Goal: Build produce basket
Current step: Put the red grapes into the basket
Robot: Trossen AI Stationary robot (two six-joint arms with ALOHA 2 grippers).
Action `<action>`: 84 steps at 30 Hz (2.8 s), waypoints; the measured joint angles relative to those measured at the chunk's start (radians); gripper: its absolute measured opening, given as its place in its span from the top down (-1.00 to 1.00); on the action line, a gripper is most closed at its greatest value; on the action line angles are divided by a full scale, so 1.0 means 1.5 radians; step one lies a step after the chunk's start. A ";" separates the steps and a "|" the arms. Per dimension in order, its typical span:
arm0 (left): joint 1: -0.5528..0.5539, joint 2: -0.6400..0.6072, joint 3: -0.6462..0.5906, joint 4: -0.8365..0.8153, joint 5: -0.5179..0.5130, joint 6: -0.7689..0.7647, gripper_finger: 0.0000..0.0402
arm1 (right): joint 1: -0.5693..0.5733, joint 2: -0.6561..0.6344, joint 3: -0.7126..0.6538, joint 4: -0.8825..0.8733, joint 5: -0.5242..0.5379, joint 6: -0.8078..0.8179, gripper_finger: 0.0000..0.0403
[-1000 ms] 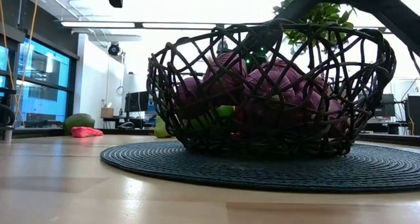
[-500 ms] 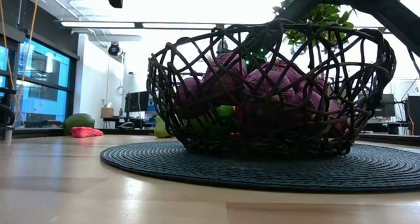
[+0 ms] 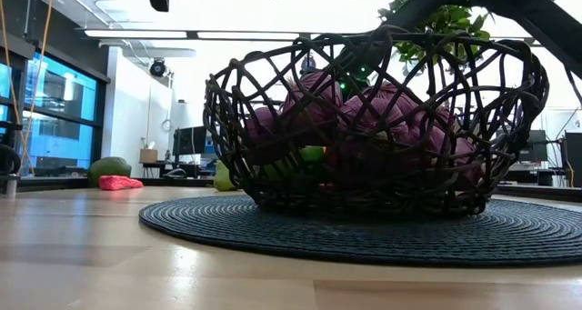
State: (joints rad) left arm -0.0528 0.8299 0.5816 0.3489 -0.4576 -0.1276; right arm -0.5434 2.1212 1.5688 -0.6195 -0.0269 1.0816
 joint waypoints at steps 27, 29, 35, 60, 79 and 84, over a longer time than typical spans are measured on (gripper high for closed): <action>0.000 0.000 0.000 0.000 -0.017 0.000 1.00 | 0.015 -0.157 0.000 0.046 0.093 -0.154 0.89; 0.000 0.000 0.000 0.000 -0.017 0.000 1.00 | 0.022 -0.174 0.000 0.067 0.092 -0.167 0.89; 0.000 0.000 0.000 0.000 -0.017 0.000 1.00 | 0.051 -0.230 0.000 0.134 0.077 -0.220 0.89; -0.001 0.000 0.000 0.089 0.035 0.053 1.00 | 0.388 -0.613 -0.182 0.044 0.155 -0.443 0.89; -0.001 0.000 0.000 0.080 0.136 -0.070 1.00 | 0.465 -0.678 -0.409 0.396 0.169 -0.517 0.89; -0.001 0.000 0.000 0.080 0.136 -0.070 1.00 | 0.465 -0.678 -0.409 0.396 0.169 -0.518 0.89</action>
State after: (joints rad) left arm -0.0544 0.8303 0.5812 0.4690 -0.2535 -0.2329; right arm 0.1535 1.1042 0.9558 -0.0250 0.2264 0.3052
